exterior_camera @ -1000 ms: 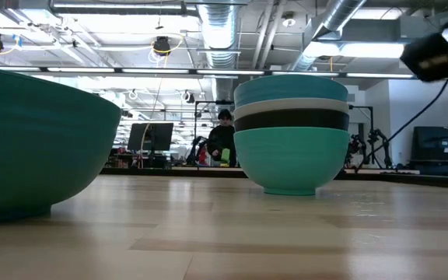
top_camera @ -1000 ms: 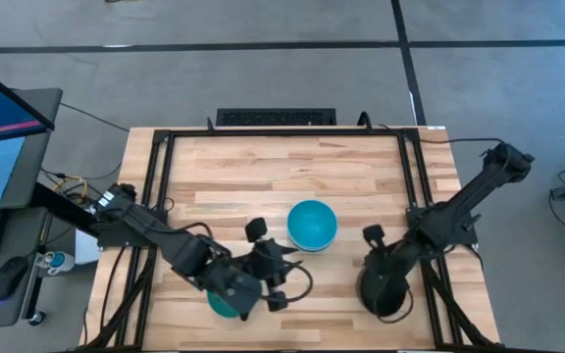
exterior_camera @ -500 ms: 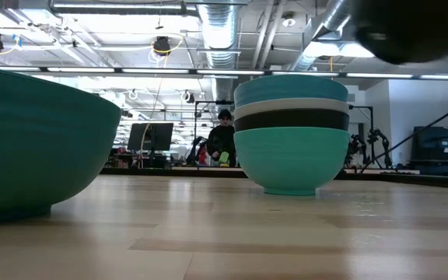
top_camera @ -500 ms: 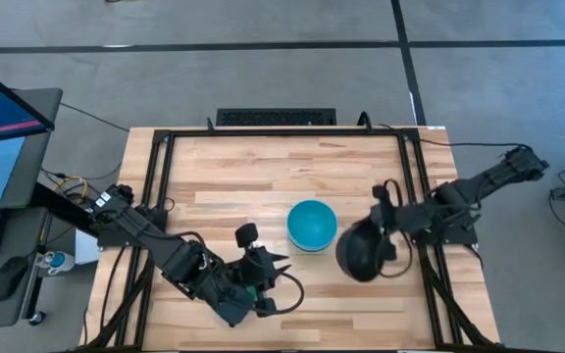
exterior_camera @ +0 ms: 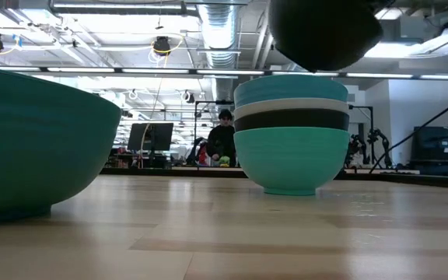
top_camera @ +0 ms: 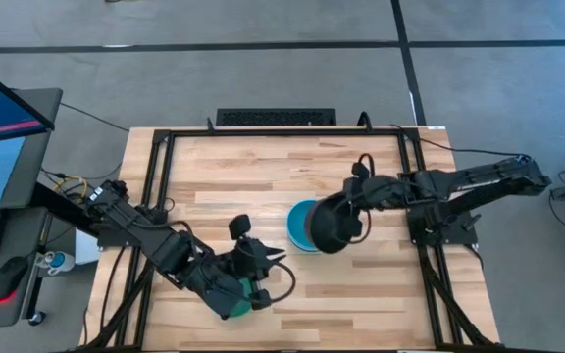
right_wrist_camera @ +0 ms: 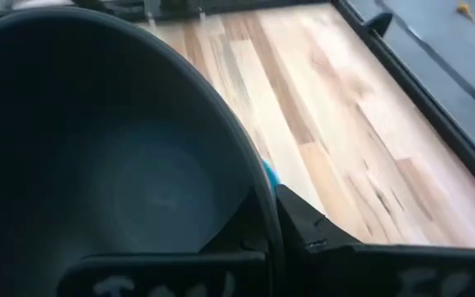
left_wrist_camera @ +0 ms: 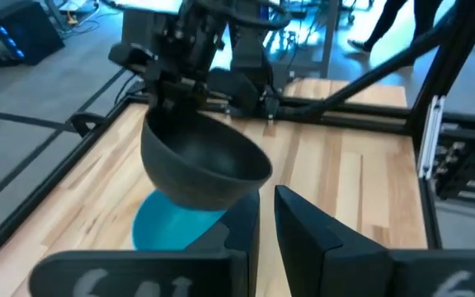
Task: Nest bowls inside each other
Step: Stack the black bowl on the blue bowl
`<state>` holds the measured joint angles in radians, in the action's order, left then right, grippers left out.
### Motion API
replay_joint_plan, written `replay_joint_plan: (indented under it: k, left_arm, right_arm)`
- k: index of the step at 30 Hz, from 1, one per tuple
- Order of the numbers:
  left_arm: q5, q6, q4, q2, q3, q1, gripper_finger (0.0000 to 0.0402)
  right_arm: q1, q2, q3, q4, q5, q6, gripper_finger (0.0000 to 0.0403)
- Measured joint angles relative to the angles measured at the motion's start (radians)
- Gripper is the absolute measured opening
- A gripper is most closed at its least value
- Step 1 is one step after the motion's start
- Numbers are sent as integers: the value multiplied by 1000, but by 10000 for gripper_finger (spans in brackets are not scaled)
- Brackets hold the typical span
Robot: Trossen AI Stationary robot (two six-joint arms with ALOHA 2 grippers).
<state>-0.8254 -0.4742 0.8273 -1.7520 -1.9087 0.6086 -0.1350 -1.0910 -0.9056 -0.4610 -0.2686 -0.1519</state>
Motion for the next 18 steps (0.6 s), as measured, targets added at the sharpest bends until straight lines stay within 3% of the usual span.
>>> replay_joint_plan:
  k: [18]
  left_arm:
    - [-1,43,229,128,0,0,32]
  right_arm:
    - [151,-255,-122,-53,179,-13,15]
